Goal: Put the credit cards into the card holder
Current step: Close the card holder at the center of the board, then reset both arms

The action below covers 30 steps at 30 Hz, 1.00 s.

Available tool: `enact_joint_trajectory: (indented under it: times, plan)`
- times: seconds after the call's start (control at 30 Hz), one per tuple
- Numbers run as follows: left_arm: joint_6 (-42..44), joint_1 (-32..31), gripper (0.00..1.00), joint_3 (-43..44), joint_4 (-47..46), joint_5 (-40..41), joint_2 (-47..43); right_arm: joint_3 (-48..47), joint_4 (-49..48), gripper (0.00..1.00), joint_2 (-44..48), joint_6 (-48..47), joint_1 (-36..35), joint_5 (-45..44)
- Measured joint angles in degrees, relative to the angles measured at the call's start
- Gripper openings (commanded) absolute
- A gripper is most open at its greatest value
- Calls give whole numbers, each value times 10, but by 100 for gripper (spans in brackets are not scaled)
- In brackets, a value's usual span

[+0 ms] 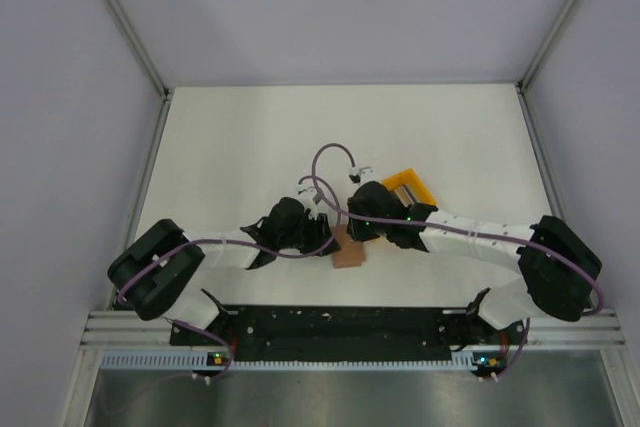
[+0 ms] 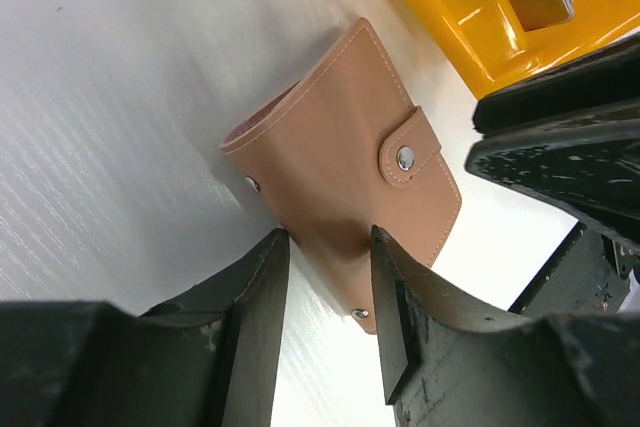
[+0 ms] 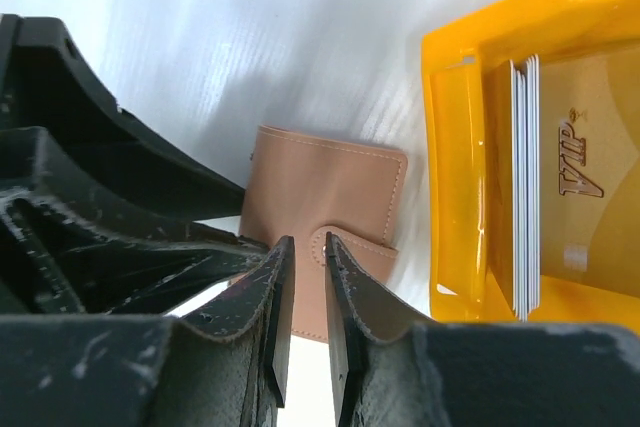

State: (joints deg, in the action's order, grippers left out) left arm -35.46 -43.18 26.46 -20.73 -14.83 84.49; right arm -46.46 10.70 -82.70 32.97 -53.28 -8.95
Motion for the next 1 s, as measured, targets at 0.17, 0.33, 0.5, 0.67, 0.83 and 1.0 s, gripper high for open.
enact_joint_trajectory:
  times: [0.17,0.33,0.5,0.67,0.83,1.0]
  plan:
    - [-3,0,50,-2,0,3,-5,16,-9,20,17,1,-2,0]
    - [-4,-1,55,-13,9,12,-27,57,-6,33,17,16,-2,-1]
    - [-4,0,57,-23,22,23,-48,88,-6,40,29,33,3,2]
    - [-6,0,58,-26,25,24,-54,110,-34,41,39,42,24,36]
    - [-20,0,70,-27,37,25,-64,113,-58,41,29,50,32,83]
    - [-57,0,81,-33,76,55,-110,113,-77,41,26,66,32,137]
